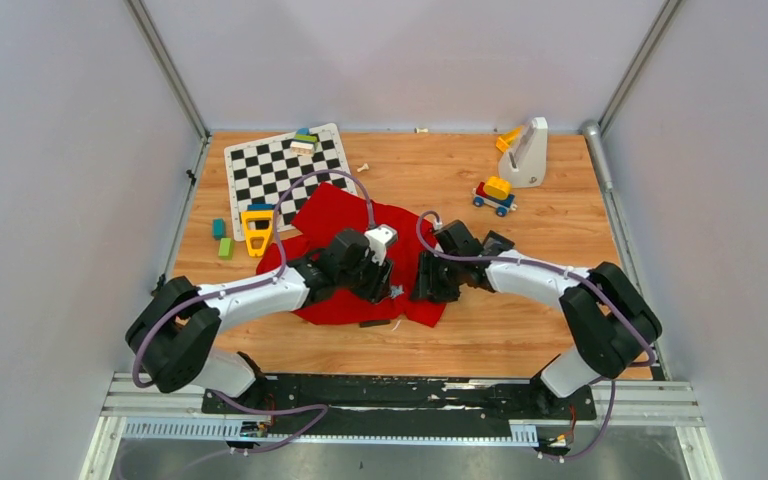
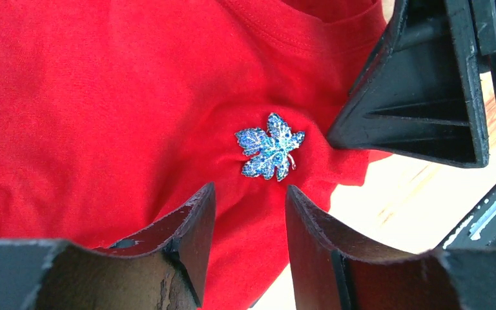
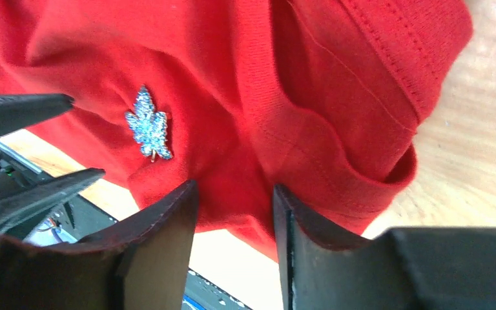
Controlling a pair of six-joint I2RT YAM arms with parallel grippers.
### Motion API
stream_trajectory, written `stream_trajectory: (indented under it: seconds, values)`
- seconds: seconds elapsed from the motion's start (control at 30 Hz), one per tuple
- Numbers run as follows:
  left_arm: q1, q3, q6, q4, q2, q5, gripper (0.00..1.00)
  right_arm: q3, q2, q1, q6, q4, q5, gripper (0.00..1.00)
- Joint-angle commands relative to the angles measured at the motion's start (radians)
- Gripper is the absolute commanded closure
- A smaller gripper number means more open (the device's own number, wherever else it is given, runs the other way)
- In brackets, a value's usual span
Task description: Remove the brooch from the garment
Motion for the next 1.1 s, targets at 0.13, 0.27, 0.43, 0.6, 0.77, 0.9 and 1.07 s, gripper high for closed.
stream_trajectory:
  seconds: [0.13,0.27,0.43,0.6,0.77,0.9,1.07]
  values:
    - [-0.006,0.073,0.066,-0.015,0.027,0.067,0.48,-0.045,-0.157,0.014,-0.056,-0.023,0.079,0.87]
    - [-0.006,0.085,0.088,-0.027,0.025,0.068,0.48,-0.029,-0.22,0.014,-0.057,-0.073,0.097,1.0]
    - [-0.007,0.084,0.115,-0.027,0.027,0.106,0.48,-0.026,-0.282,0.014,-0.047,-0.102,0.038,0.99]
    - [-0.007,0.074,0.126,-0.019,0.03,0.11,0.48,-0.038,-0.334,0.016,-0.019,-0.104,0.019,1.0]
    - [-0.009,0.057,0.106,0.028,0.022,0.139,0.47,-0.062,-0.397,0.016,-0.034,-0.084,0.029,1.0]
    - [-0.026,0.052,0.015,0.029,-0.027,0.101,0.47,-0.073,-0.443,0.016,-0.059,-0.027,-0.056,1.0]
    - [-0.038,0.041,-0.101,0.011,-0.12,0.055,0.45,-0.072,-0.468,0.016,-0.078,-0.013,-0.088,1.0]
